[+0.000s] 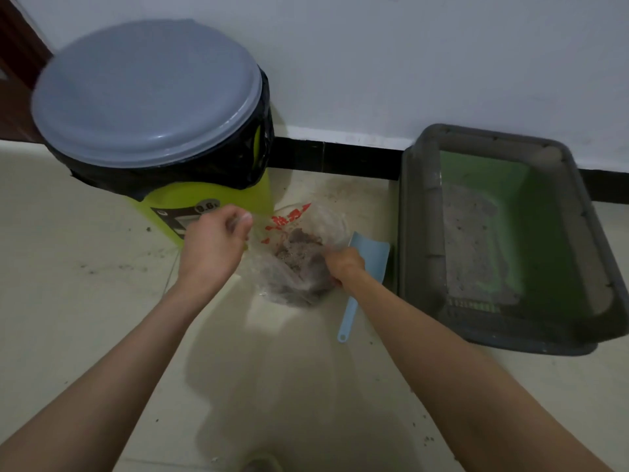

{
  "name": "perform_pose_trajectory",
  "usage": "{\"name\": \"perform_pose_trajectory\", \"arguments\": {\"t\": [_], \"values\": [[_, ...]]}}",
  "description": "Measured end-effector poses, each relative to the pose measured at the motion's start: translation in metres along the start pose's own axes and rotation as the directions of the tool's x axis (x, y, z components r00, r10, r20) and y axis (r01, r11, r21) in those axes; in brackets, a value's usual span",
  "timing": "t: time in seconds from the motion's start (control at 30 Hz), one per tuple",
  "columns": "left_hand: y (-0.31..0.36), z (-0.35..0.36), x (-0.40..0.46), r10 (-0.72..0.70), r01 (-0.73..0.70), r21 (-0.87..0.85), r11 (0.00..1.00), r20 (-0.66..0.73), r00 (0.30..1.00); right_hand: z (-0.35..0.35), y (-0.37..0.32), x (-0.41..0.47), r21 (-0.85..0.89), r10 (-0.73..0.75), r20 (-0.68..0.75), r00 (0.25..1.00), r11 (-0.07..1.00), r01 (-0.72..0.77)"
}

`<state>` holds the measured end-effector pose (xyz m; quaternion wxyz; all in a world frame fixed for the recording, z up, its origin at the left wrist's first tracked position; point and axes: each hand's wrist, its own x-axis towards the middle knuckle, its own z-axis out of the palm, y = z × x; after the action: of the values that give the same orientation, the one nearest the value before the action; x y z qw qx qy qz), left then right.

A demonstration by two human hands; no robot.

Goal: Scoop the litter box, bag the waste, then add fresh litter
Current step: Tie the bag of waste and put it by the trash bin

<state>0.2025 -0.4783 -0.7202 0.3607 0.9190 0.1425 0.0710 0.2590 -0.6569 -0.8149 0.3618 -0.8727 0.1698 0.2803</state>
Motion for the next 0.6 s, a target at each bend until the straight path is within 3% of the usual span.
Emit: {"name": "perform_pose_trajectory", "arguments": {"t": [0.13, 0.27, 0.4, 0.53, 0.6], "values": [[-0.009, -0.015, -0.002, 0.056, -0.042, 0.147, 0.988, -0.094, 0.994, 0.004, 0.001, 0.002, 0.281, -0.096, -0.162, 0.982, 0.949, 0.139], [-0.009, -0.019, -0.008, 0.076, -0.046, 0.189, 0.981, -0.156, 0.985, -0.007, -0.004, 0.004, 0.453, -0.155, -0.088, 0.984, 0.874, 0.178], [-0.005, -0.018, -0.007, 0.077, -0.048, 0.197, 0.979, -0.141, 0.987, -0.023, -0.021, 0.009, 0.166, -0.274, 0.151, 0.95, 0.954, 0.249], [-0.005, -0.019, -0.004, 0.082, -0.056, 0.187, 0.981, -0.132, 0.988, -0.023, -0.035, 0.015, 0.197, -0.236, 0.179, 0.955, 0.96, 0.2], [-0.008, -0.023, -0.004, 0.083, -0.058, 0.174, 0.983, -0.136, 0.987, -0.022, -0.039, 0.015, 0.082, -0.254, 0.263, 0.931, 0.967, 0.241]]}}
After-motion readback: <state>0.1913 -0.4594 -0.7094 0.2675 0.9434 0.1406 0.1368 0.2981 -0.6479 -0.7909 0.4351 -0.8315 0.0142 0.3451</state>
